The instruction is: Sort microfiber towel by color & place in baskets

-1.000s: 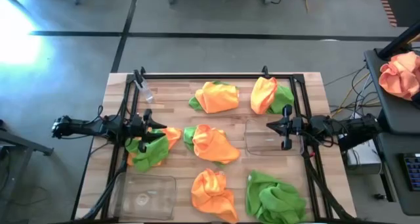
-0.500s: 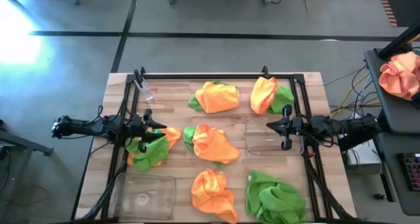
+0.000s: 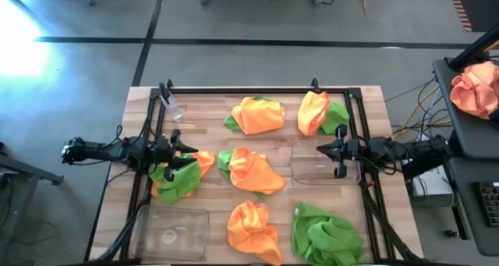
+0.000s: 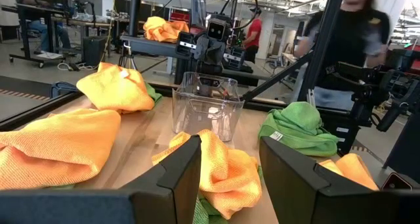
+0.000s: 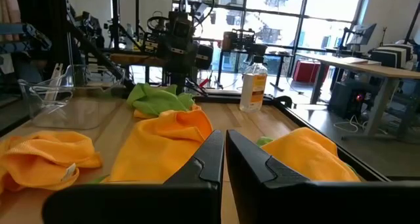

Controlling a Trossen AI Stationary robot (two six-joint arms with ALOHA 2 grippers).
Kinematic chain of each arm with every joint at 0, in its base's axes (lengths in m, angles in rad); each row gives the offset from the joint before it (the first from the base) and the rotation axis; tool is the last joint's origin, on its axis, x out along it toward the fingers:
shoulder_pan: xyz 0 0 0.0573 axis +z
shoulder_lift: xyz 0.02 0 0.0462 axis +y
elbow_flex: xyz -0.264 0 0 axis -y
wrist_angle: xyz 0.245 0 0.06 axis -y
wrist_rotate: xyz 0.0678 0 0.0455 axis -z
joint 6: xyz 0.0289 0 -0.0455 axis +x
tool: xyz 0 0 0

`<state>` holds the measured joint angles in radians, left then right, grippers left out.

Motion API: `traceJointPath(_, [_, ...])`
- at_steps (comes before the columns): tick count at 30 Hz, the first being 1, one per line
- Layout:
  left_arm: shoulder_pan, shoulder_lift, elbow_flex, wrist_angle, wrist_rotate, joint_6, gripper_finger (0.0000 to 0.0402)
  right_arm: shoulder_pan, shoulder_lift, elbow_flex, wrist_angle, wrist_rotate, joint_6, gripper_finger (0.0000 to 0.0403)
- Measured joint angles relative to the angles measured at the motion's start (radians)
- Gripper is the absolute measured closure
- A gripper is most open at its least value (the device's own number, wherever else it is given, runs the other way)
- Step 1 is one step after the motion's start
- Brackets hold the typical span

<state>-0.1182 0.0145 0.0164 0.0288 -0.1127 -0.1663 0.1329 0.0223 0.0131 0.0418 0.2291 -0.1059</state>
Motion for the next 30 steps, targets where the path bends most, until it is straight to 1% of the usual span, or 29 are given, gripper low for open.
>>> traceJointPath(30, [0.0,0.0,0.0,0.0,0.0,0.0,0.0261,0.0,0.0,0.0,0.0,0.0,0.0,0.039])
